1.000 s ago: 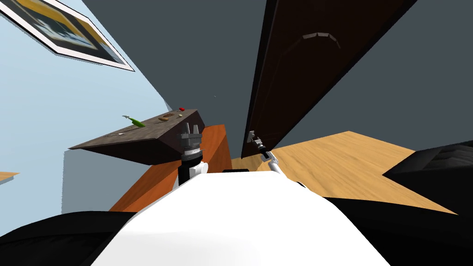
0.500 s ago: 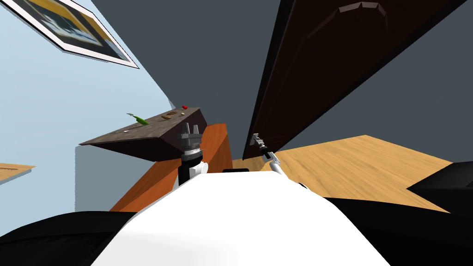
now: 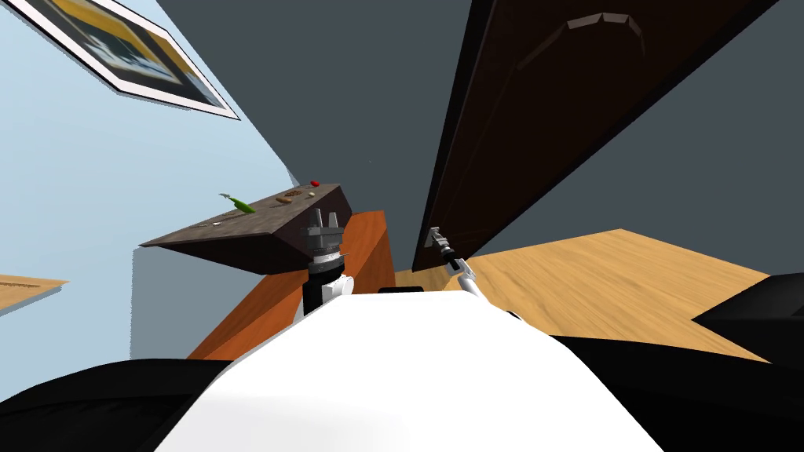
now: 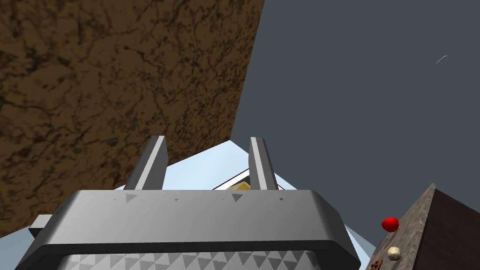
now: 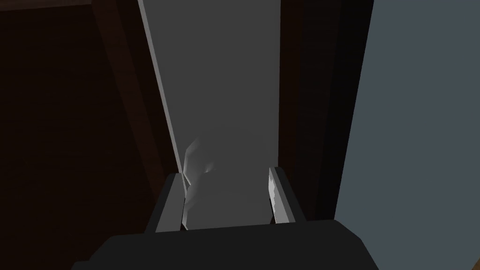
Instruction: Pull the door open
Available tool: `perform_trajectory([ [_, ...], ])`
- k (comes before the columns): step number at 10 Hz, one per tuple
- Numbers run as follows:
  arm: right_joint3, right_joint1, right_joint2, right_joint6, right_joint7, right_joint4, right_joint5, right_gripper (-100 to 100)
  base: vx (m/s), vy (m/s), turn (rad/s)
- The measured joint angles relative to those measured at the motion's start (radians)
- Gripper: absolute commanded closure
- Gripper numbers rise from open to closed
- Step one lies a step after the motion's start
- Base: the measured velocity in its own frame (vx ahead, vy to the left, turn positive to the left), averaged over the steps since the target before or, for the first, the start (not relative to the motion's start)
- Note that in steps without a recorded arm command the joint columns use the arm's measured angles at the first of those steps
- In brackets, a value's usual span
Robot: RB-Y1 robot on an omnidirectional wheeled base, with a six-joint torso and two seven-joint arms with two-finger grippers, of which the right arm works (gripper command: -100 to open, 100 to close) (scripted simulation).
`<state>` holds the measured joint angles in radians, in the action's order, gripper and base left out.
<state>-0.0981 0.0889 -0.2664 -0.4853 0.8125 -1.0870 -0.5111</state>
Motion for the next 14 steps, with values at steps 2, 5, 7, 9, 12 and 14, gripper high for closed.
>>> perform_trajectory([
  [2,0.003,0.005,0.008,0.029,-0.009,0.008,0.054,100,-0.040,0.003,-0.051],
  [5,0.011,0.010,0.019,0.089,-0.027,0.010,0.135,100,-0.040,0.001,-0.046],
  [7,0.015,0.005,0.026,0.115,-0.035,0.007,0.182,100,-0.025,-0.008,-0.020],
  [9,0.016,0.023,0.032,0.149,-0.043,0.027,0.234,100,-0.026,-0.003,-0.078],
  [12,0.018,0.024,0.050,0.206,-0.053,0.017,0.314,100,-0.030,-0.012,-0.028],
  [14,0.024,0.029,0.047,0.224,-0.063,0.028,0.360,100,-0.016,0.002,-0.043],
])
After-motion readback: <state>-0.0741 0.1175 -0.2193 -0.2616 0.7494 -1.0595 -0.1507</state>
